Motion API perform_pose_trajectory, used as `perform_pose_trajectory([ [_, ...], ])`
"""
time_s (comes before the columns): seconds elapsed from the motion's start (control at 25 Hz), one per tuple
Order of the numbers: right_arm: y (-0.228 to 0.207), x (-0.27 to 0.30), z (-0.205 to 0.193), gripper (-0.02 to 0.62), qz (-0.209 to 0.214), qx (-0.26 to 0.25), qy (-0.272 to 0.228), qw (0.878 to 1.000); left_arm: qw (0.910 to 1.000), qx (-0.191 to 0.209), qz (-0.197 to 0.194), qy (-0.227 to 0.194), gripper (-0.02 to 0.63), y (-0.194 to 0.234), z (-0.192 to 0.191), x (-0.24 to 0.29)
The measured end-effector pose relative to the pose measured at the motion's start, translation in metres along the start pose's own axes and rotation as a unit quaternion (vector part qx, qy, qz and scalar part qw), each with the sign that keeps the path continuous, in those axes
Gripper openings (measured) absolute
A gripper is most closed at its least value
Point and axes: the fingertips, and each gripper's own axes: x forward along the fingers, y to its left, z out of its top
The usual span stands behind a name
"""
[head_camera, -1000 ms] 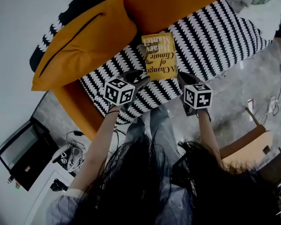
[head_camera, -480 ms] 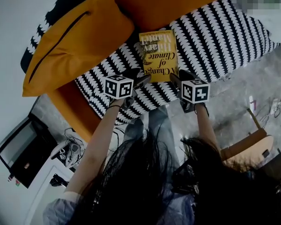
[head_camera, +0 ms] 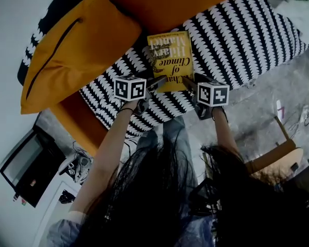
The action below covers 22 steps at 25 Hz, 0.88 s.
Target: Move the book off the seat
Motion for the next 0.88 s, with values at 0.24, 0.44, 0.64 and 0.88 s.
perform_pose_trajectory([
  [0.24,0.005,0.005,-0.011,0.247,0.029,0.026,0.004,0.999,0.9998,-0.018,0.001,-0.013,0.305,0.008,-0.009,0.000],
  [0.44,0.005,-0.005,-0.010,0.239,0.030,0.024,0.011,0.999,0.9969,-0.068,-0.013,-0.036,0.295,0.001,-0.011,0.004],
  [0.64,0.018,-0.028,-0.005,0.224,0.029,0.048,-0.028,0.998,0.9965,-0.080,-0.002,-0.026,0.244,-0.007,-0.007,-0.005],
  [0.88,0.043,-0.060,-0.021,0.219,0.035,0.065,-0.045,0.996,0.9992,-0.032,-0.008,-0.024,0.241,-0.031,-0.011,-0.035],
])
